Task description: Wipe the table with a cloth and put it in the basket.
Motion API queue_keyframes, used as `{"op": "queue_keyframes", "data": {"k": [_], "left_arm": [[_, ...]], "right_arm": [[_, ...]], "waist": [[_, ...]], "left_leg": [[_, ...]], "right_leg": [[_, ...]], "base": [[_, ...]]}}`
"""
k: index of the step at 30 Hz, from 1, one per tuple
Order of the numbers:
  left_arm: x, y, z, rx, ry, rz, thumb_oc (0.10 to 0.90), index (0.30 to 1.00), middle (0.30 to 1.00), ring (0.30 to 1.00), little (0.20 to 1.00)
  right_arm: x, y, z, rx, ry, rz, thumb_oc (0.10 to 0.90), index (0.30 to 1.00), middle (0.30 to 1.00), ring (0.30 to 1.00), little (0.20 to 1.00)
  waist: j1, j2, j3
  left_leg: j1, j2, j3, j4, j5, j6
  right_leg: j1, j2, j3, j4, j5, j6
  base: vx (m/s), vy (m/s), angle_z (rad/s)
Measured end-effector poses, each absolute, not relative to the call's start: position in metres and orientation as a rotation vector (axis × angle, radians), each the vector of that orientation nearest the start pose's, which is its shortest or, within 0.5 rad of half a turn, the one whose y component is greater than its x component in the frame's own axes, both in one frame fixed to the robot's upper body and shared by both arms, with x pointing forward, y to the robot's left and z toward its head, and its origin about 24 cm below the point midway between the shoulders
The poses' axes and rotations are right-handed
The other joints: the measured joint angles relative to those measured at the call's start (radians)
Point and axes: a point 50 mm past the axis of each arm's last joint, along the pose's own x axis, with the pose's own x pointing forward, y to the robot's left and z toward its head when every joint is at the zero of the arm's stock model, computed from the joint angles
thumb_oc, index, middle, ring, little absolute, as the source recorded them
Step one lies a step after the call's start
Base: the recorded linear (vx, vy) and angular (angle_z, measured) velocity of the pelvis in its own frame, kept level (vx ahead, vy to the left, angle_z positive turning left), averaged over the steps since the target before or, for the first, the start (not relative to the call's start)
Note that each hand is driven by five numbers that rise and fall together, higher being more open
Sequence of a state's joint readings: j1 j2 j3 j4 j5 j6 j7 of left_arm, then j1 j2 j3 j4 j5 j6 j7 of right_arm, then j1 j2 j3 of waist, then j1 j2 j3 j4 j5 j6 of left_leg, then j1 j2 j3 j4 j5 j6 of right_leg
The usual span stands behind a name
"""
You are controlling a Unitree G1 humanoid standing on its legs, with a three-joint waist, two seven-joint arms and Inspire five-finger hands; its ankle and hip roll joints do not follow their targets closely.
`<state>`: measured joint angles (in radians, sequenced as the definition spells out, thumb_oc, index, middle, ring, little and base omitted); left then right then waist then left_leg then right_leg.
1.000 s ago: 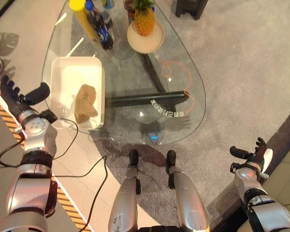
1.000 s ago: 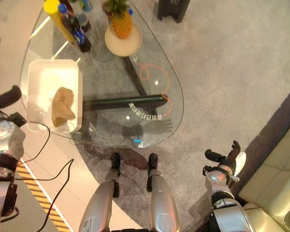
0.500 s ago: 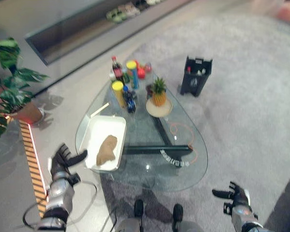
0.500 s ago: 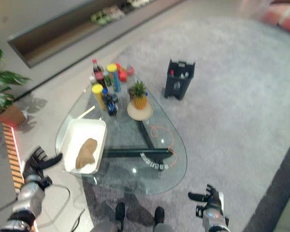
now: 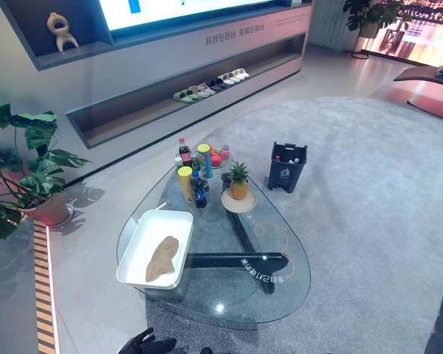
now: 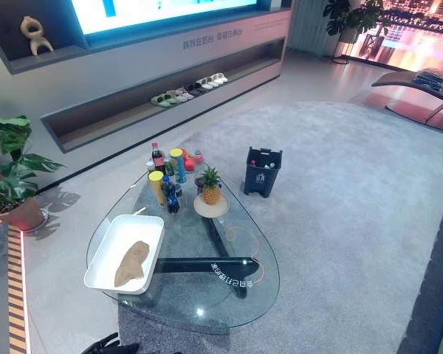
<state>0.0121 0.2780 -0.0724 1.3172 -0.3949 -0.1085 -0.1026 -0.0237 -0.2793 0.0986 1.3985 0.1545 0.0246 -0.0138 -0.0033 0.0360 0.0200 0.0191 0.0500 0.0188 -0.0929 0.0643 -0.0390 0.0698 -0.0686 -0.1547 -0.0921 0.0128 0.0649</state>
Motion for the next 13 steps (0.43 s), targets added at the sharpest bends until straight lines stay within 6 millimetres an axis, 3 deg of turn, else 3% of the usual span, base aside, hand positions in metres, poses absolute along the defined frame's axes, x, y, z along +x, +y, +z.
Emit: {"op": "queue_keyframes", "data": {"k": [13], "left_arm": [[0.0662,0.2507,-0.1627,-0.028,1.283,0.217,0.8,0.9,0.9,0.9,0.9]], "right_arm": [[0.0593,-0.2601,-0.1625,-0.209,1.392,-0.198,0.8,0.9,0.9,0.9,0.9]], "waist": [[-0.001,0.0,0.002]], "left_leg": [[0.015,0.0,0.005,0.005,-0.003,0.001]], "right_leg": [[0.009,0.0,0.001,0.0,-0.004,0.001]], "base": [[0.0,0.0,0.0]]}}
